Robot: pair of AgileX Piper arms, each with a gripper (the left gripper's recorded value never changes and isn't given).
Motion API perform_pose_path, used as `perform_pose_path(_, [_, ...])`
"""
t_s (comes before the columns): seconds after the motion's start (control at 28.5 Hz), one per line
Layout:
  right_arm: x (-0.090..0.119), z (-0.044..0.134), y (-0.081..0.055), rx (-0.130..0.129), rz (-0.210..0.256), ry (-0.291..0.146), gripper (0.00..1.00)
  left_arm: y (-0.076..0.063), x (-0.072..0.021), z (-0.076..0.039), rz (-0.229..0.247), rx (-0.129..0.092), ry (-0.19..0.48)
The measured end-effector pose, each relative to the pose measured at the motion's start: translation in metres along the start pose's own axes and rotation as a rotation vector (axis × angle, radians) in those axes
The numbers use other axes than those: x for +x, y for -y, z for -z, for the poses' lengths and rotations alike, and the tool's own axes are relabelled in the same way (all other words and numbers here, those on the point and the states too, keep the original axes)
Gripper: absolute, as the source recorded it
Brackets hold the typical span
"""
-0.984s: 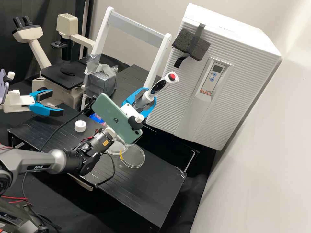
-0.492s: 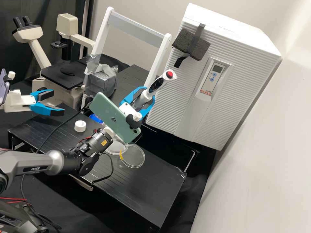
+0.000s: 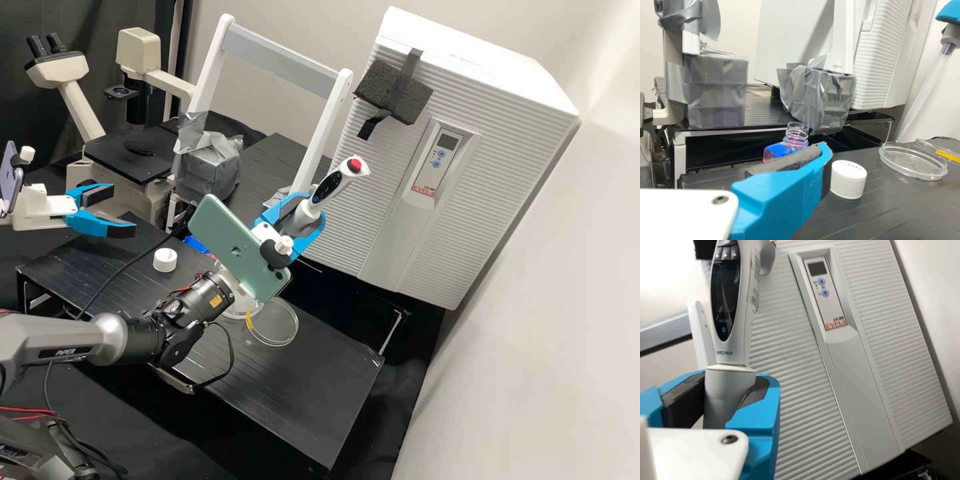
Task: Use the pipette
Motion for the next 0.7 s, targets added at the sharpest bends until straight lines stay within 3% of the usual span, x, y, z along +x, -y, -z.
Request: perform_pose_path(0.7, [-0.0005,0.0014,-0.0005,0.000,-0.002,-0.005,0.00,-0.0025,0.0024,-0.0010,-0.011,0.001,0.005])
